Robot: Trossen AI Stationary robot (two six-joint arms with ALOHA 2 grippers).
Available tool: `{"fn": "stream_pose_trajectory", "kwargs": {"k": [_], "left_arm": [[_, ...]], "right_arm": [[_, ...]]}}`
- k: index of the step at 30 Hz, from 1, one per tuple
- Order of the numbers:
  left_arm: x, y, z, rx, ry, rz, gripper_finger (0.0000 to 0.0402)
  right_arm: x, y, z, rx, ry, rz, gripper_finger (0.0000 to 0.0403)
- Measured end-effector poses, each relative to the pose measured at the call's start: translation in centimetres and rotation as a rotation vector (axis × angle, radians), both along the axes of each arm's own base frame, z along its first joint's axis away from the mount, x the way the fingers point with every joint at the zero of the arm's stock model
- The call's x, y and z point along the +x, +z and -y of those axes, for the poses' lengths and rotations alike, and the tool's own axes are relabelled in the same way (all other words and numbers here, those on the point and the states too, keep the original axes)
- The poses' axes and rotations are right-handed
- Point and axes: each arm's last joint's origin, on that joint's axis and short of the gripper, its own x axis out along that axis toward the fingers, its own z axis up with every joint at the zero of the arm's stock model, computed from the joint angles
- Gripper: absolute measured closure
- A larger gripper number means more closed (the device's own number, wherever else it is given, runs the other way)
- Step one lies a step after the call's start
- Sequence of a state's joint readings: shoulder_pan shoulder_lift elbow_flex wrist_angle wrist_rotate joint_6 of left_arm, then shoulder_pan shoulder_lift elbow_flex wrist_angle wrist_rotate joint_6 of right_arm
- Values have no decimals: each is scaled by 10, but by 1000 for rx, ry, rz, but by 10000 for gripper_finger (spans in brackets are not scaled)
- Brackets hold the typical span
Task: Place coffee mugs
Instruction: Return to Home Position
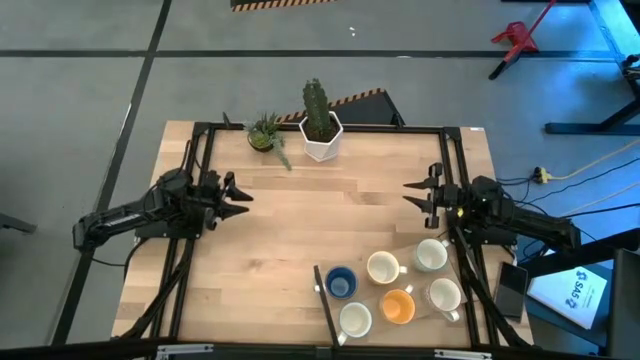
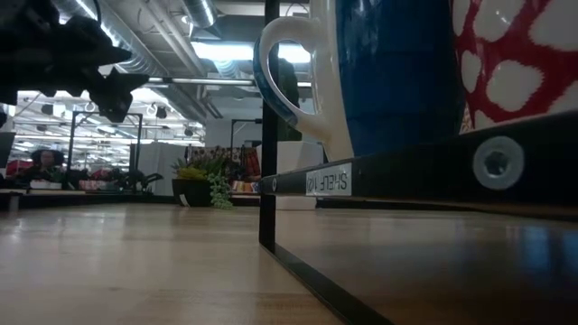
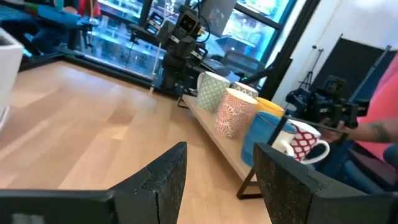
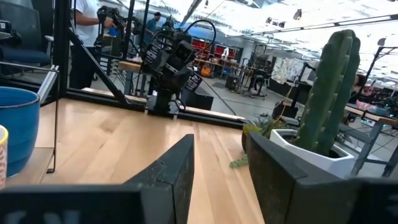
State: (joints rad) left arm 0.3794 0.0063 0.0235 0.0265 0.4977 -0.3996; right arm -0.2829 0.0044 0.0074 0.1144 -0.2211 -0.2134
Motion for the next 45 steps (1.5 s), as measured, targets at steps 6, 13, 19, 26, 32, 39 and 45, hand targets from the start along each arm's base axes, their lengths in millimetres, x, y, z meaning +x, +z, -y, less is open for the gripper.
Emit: {"fn": "stream_pose_trajectory", "kwargs": {"k": [6,13,19,26,32,39,45], "left_arm": [[0,0,-2,6,56,0,223],[0,0,-3,-72,108,-6,223],[0,0,-3,-68,109,-6,223],[0,0,-3,-68,109,-6,223],[0,0,-3,-68,109,-6,223],[0,0,-3,-68,109,-6,223],[0,0,-3,-68,109,-6,223]], "right_arm": [[0,-1,0,1,0,-6,269],[0,-2,1,7,-25,-15,269],[0,-2,1,7,-19,-19,269],[0,-2,1,7,-21,-19,269],[0,-2,1,7,-21,-19,269],[0,-2,1,6,-21,-19,269],[0,-2,1,7,-21,-19,269]]}}
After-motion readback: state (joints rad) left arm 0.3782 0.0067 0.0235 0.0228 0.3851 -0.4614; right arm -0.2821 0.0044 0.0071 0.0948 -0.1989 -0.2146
